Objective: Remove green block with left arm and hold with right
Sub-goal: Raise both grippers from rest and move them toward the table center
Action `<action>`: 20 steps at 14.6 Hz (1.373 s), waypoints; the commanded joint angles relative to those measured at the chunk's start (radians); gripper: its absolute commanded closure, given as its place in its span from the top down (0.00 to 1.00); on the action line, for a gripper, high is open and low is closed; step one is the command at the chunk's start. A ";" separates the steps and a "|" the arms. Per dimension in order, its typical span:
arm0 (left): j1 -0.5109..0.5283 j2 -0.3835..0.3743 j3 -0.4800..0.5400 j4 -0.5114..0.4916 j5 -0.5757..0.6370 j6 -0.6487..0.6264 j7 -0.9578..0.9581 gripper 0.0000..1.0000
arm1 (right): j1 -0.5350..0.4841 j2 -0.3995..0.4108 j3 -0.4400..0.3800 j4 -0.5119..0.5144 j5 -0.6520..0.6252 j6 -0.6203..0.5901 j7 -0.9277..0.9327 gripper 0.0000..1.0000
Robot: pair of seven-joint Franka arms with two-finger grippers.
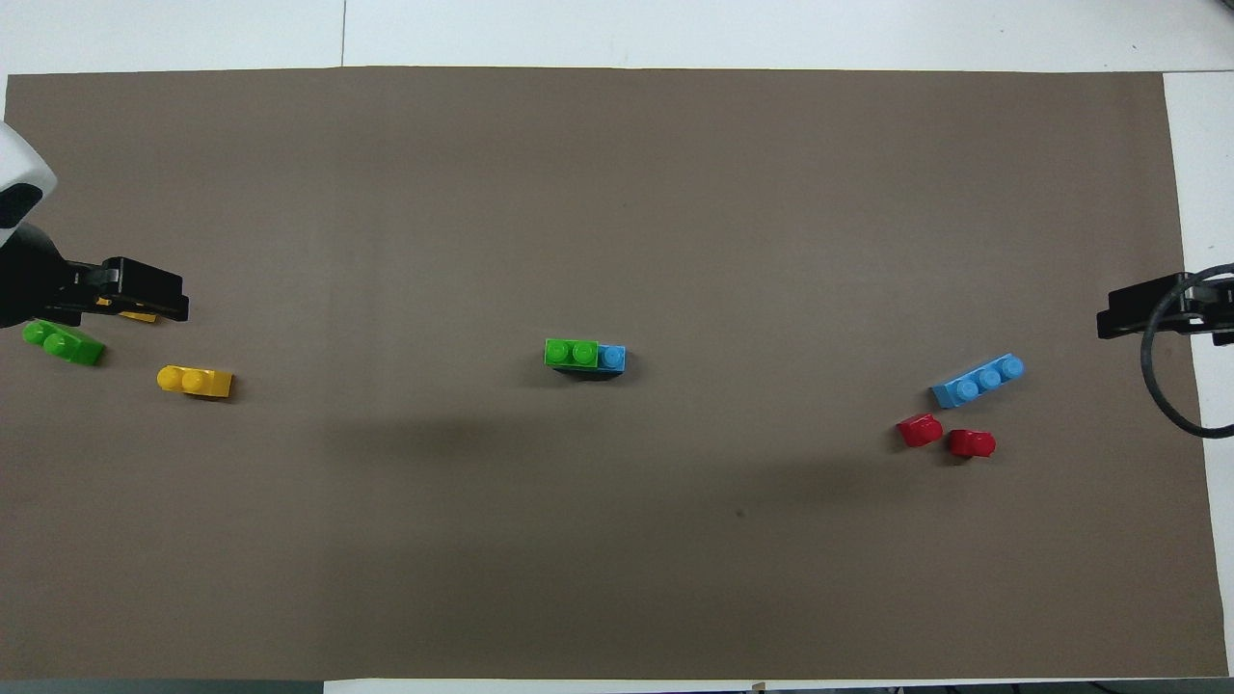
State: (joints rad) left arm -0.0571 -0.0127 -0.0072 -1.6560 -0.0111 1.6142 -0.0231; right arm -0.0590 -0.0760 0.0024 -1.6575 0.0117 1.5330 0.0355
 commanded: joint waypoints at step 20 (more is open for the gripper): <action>-0.202 -0.076 -0.023 -0.145 -0.043 0.143 -0.625 1.00 | 0.185 0.117 0.018 -0.261 0.615 0.450 1.357 0.99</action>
State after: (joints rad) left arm -0.2113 -0.0305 -0.0429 -1.7111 -0.0388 1.6911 -0.5211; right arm 0.1239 0.0205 0.0219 -1.8925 0.5273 1.9303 1.3744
